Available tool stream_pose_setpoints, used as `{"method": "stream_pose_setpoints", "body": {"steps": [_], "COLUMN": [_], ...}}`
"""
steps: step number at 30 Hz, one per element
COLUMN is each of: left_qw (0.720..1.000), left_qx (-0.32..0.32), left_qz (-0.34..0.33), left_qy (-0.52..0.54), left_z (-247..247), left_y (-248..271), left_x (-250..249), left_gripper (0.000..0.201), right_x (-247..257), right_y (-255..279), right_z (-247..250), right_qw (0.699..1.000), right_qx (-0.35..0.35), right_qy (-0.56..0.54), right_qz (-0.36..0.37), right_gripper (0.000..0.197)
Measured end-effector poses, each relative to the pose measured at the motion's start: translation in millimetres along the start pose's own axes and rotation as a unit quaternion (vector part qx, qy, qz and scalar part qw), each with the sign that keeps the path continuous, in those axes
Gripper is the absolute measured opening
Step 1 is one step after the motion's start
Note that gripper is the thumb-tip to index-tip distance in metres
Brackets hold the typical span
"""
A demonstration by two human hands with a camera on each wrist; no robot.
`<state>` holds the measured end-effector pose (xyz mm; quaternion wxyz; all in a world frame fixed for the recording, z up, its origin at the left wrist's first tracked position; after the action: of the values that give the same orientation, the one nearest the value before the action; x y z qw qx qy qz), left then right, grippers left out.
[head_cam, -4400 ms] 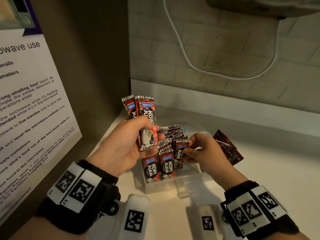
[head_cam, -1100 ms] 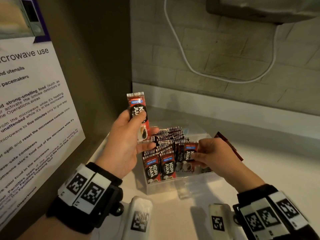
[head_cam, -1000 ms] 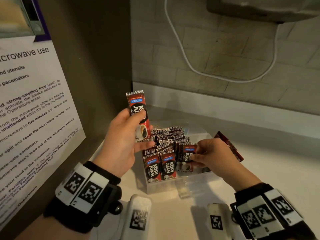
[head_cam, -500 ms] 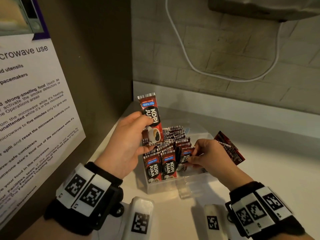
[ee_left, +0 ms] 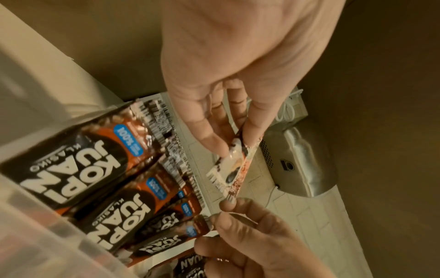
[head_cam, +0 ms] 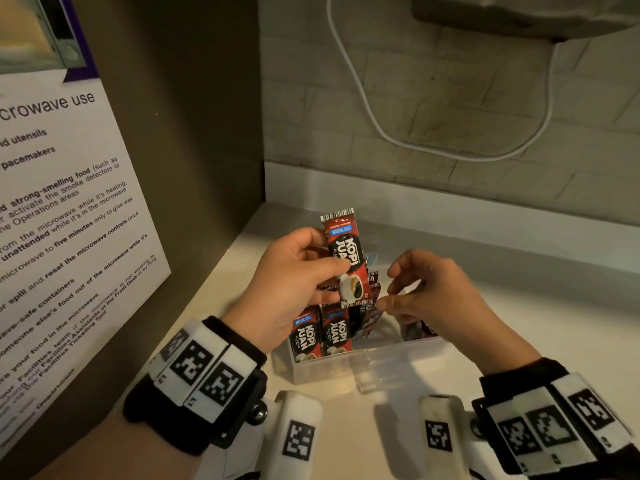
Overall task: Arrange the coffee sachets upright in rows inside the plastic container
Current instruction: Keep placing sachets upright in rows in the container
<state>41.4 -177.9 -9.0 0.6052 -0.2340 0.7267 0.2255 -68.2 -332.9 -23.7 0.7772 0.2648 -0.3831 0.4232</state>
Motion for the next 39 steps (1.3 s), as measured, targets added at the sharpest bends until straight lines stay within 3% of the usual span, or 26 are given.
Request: {"method": "stream_pose_setpoints", "body": {"steps": [4,12,23,27,29,33,39], "left_qw": [1.000,1.000,1.000,1.000,1.000,0.992,0.933], "left_qx": [0.010,0.004,-0.011,-0.006,-0.007,-0.019,0.008], "left_qz": [0.005,-0.002,-0.009,0.005,0.017,-0.010,-0.053], "left_qy": [0.005,-0.002,0.012,-0.010,-0.013,-0.123,-0.355], "left_z": [-6.0,-4.6,1.9,-5.4,-9.2,-11.6,-21.4], "left_y": [1.0,-1.3,-4.1,-5.3,-6.3,-9.2,-9.2], "left_x": [0.3,-1.5,-5.3,-4.3,-4.5,-2.7,-4.2], "left_gripper": [0.022,0.020,0.018,0.017,0.012,0.011,0.017], "right_x": [-2.3,0.3,-6.4,-2.0,7.5,23.0,10.3], "right_y": [0.7,-7.8,-7.9,-2.6,4.4,18.5,7.9], "right_z": [-7.6,-16.5,-19.7,-12.5,-6.8,0.3,6.5], "right_qw": [0.999,0.998,0.999,0.997,0.993,0.982,0.996], "right_qx": [0.028,-0.023,0.008,-0.042,-0.025,0.061,-0.021], "right_qy": [-0.019,-0.051,0.027,-0.060,-0.104,-0.141,-0.048], "right_qz": [-0.024,-0.002,-0.022,0.017,0.058,0.114,0.078], "right_gripper": [0.041,0.028,0.037,0.021,0.017,0.022,0.018]}}
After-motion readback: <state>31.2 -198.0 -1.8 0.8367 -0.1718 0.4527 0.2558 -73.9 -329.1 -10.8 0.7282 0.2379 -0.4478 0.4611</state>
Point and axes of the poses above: each hand's wrist, its own y-axis away from the middle knuckle, its own z-axis out of the back of the hand, x = y × z, the point moved 1 cm from there along -y, towards the middle knuckle, and after that the axes turned 9 degrees about x, right-handed, at the moved point
